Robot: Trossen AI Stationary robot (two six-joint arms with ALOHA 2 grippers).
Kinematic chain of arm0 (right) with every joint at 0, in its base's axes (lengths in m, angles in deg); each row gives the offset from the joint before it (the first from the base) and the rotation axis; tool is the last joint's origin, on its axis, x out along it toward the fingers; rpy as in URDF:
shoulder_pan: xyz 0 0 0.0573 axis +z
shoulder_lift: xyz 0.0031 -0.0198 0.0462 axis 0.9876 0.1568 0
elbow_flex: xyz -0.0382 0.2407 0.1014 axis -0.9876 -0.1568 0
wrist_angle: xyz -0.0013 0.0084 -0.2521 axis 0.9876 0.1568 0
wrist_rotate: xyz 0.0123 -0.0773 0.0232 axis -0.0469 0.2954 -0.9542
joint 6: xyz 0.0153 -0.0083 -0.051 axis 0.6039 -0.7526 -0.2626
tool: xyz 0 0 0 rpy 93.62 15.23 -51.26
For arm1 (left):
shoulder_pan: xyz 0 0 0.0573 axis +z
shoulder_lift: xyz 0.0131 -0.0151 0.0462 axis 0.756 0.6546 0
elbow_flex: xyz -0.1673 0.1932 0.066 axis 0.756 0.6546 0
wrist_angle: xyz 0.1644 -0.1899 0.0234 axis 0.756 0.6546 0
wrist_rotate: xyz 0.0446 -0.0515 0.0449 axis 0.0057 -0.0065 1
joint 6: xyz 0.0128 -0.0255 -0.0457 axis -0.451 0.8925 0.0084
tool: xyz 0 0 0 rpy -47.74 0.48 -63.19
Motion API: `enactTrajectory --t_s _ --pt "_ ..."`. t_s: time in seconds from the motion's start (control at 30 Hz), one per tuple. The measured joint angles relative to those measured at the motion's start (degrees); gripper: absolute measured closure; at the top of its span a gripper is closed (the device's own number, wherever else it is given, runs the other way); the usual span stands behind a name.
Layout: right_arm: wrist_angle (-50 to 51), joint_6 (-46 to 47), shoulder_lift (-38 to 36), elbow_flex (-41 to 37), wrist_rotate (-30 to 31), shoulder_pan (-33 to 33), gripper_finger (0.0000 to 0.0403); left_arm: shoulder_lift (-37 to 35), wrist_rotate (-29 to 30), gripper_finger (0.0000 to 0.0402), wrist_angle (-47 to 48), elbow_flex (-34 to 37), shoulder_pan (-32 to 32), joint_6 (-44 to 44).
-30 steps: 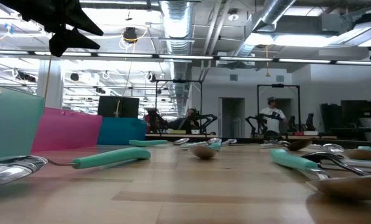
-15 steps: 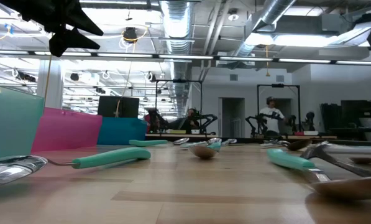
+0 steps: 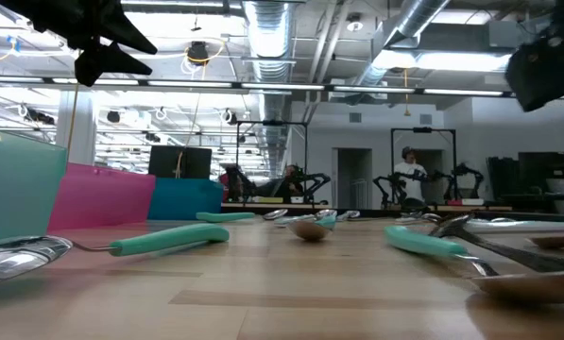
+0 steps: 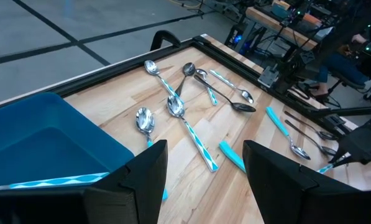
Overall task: Sort silverware by color (type)
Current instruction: Put the blue patterned spoon into the blue bin
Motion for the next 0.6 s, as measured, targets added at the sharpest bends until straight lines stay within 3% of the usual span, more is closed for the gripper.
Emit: enactTrajectory --t_s 0.6 --pt "0.2 -11.7 -1.0 0.1 -2.2 -13.3 0.0369 0.0 0.0 0.0207 0.0 0.0 0.0 -2.1"
